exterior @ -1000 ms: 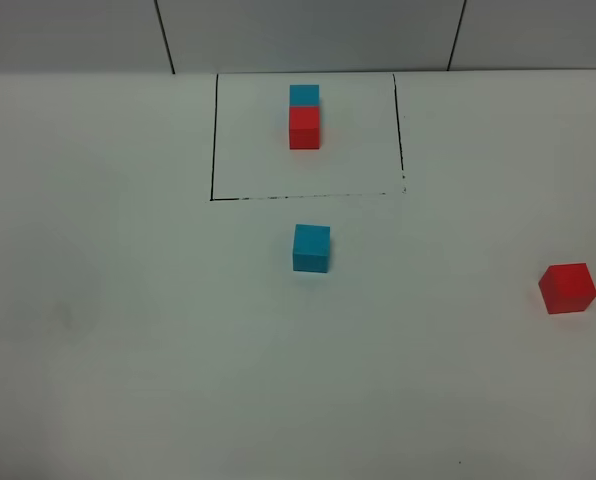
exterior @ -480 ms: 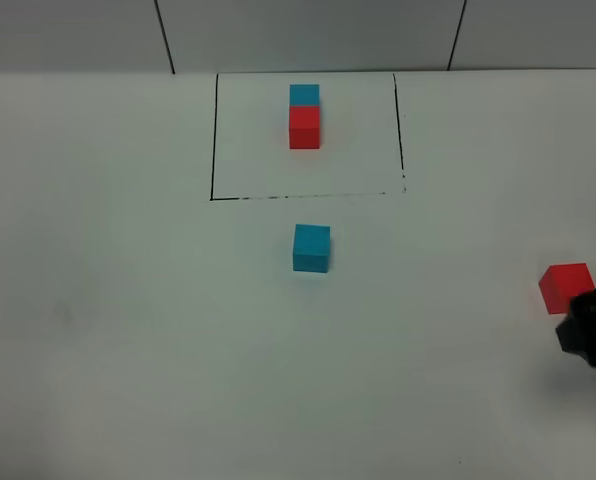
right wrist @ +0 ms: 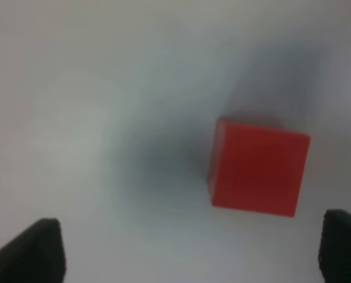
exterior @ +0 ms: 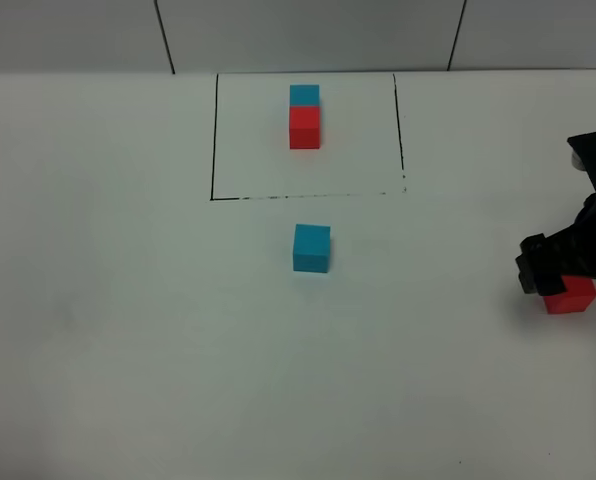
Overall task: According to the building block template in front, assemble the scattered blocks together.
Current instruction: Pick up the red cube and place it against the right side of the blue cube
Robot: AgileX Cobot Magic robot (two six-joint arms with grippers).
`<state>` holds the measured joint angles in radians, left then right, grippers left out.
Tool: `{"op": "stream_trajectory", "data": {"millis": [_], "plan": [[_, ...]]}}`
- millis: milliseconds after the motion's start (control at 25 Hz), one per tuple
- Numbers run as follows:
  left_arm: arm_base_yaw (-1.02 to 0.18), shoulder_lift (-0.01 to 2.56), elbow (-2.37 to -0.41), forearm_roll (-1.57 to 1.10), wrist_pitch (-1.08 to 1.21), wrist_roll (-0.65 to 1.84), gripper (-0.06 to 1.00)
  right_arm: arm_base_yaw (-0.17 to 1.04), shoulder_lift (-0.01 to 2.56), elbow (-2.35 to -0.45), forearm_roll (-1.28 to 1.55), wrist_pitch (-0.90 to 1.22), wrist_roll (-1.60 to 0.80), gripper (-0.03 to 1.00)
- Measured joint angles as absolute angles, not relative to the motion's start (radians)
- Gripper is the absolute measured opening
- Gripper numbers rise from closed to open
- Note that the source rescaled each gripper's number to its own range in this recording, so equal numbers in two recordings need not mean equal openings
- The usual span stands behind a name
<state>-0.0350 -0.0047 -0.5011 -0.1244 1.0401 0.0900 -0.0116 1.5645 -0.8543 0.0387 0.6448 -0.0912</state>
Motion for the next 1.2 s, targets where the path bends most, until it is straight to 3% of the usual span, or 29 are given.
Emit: {"op": "stream_trajectory", "data": {"millis": [360,880,960,1080,1200], "plan": [[-0.035,-0.005,-0.501,-0.124,1.041,0.09,0.87,-0.094,1.666,-0.855,0.05,0.606,-0.137,0.74],[-0.035,-0.005,-0.501,-0.126,1.041,0.09,0.87,-0.099,1.791,-0.876,0.05,0.52,-0.105,0.74],[-0.035,-0.005,-0.501,-0.126,1.041,0.09,0.87,-0.1,1.805,-0.877,0.05,0.516,-0.097,0.68],[-0.035,-0.005,-0.501,-0.127,1.041,0.09,0.87,-0.101,1.815,-0.878,0.05,0.514,-0.093,0.48],[-0.035,-0.005,-0.501,-0.127,1.041,0.09,0.87,-0.103,1.815,-0.878,0.05,0.514,-0.088,0.11]]}}
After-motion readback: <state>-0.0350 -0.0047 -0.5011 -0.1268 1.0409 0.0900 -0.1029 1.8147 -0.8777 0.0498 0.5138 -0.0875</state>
